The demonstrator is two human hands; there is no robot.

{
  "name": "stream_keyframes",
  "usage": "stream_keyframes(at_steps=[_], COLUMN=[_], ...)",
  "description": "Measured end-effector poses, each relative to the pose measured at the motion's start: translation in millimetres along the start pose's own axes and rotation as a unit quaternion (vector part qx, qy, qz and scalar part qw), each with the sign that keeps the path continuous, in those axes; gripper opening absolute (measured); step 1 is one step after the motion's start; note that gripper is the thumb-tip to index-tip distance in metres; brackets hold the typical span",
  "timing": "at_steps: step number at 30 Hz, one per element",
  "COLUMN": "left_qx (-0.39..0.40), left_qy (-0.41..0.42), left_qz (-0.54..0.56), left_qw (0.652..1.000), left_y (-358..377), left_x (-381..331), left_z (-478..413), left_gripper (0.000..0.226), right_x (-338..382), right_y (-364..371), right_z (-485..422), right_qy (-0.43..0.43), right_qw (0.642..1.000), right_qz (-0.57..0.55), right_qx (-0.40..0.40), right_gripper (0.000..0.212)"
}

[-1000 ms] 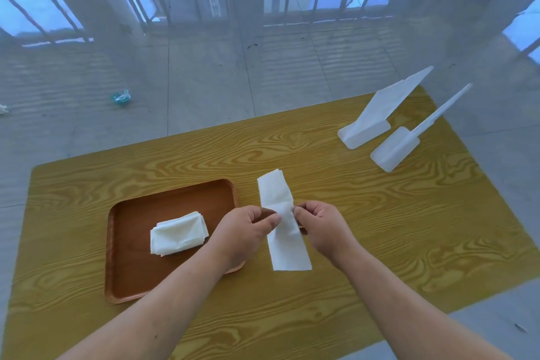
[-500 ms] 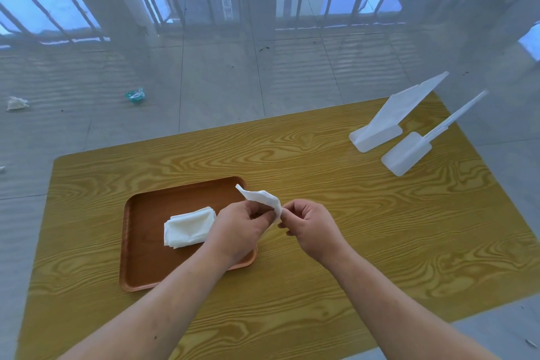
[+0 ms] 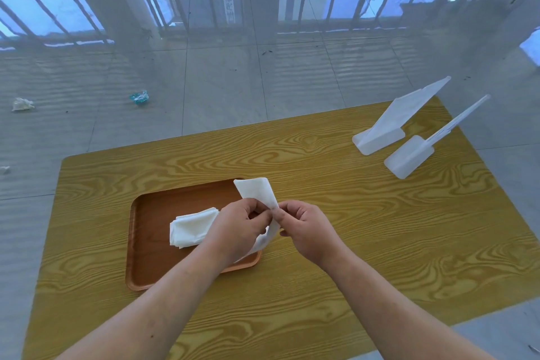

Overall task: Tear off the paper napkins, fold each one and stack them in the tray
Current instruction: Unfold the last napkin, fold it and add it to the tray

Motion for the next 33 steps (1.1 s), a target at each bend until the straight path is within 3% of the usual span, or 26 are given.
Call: stream_keyframes(at_steps=[5,12,27,33], left_qx=[-0.006,-0.018,0.061,0.046], left_qy=[-0.029,-0.037,-0.013,0.023], left_qz=[0.069,0.116,0.154,0.086], left_qw=[0.997,0.992,0.986,0.995], left_y=[-7,-21,-48,-57], left_x=[7,-8,-60,-65], left_z=[-3,7,41,36], left_gripper=[0.017,0.017,0.011,0.003], right_x=[3,32,85,90], right_y=[6,13,12,17], right_z=[3,16,31,28], right_qy=[0.031,0.0,-0.015,-0.019], right_qw=[0.999,0.998,1.0,0.999], right_qz=[-0.017,-0.05,-0.006,-0.008], right_qx=[0.015,0.043,0.018,0.036], right_gripper=[0.033,0.026,0.025,0.027])
Point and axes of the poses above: each hand's wrist, its own z-axis away from the middle knuckle, its own y-axis out of the palm, x = y × z, the point moved 10 cm from there along -z, towards the middle knuckle, and after that the axes turned 9 degrees about z, right-handed, at the moved point
